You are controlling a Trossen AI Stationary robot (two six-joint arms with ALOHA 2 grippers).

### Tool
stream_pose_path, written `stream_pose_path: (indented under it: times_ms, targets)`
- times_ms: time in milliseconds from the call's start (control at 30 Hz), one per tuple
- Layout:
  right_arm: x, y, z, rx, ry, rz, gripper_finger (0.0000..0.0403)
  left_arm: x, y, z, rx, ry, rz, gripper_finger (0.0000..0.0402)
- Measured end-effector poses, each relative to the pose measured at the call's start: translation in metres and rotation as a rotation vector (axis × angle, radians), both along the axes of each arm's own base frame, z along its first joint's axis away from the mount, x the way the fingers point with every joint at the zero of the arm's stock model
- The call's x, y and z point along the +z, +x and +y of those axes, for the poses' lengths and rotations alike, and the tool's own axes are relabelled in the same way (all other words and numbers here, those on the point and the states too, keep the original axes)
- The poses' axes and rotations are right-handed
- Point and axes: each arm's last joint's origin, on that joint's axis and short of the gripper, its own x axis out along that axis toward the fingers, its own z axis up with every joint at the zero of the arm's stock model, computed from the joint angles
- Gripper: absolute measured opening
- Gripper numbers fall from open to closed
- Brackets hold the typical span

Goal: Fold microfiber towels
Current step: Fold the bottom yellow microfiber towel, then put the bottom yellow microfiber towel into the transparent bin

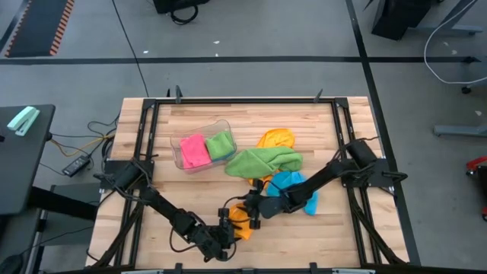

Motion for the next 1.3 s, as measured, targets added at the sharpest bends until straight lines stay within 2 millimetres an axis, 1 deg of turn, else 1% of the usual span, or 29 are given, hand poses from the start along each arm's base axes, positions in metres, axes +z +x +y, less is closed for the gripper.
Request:
stream_pose_path:
  times_ms: [100, 167, 300, 400, 500, 633, 767, 833, 967, 1100, 1200, 1300]
  targets:
    - [0.012, -0.005, 0.006, 0.051, -0.047, -0.010, 0.0154, 0.000, 0.000, 0.000, -0.005, 0.008, 0.002, 0.0172]
    - [0.018, -0.009, 0.015, 0.104, -0.081, -0.018, 0.0154, 0.000, 0.000, 0.000, -0.010, 0.017, 0.002, 0.0172]
    - [0.017, -0.019, 0.035, 0.202, -0.155, -0.004, 0.0154, 0.000, -0.001, -0.001, -0.030, 0.026, 0.010, 0.0172]
    - [0.017, -0.027, 0.048, 0.259, -0.194, -0.002, 0.0154, 0.002, -0.005, -0.006, -0.104, 0.046, 0.031, 0.0172]
    - [0.017, -0.034, 0.059, 0.299, -0.210, -0.002, 0.0154, 0.014, -0.012, -0.014, -0.183, 0.064, 0.014, 0.0172]
    - [0.015, -0.041, 0.069, 0.327, -0.228, 0.015, 0.0154, 0.029, -0.019, -0.021, -0.253, 0.109, -0.022, 0.0172]
    - [0.015, -0.048, 0.077, 0.337, -0.271, 0.012, 0.0154, 0.043, -0.020, -0.020, -0.266, 0.115, -0.057, 0.0172]
    - [0.019, -0.048, 0.083, 0.343, -0.293, 0.024, 0.0155, 0.049, -0.020, -0.019, -0.263, 0.111, -0.069, 0.0172]
    - [0.028, -0.042, 0.094, 0.327, -0.337, 0.079, 0.0162, 0.057, -0.015, -0.013, -0.224, 0.106, -0.102, 0.0172]
    - [0.030, -0.031, 0.103, 0.327, -0.387, 0.140, 0.0178, 0.058, 0.000, 0.004, -0.100, 0.034, -0.117, 0.0172]
    - [0.027, -0.027, 0.107, 0.329, -0.418, 0.186, 0.0193, 0.052, 0.007, 0.021, -0.051, -0.021, -0.027, 0.0172]
    - [0.031, -0.028, 0.113, 0.330, -0.400, 0.191, 0.0207, 0.041, 0.008, 0.034, -0.023, -0.080, 0.102, 0.0172]
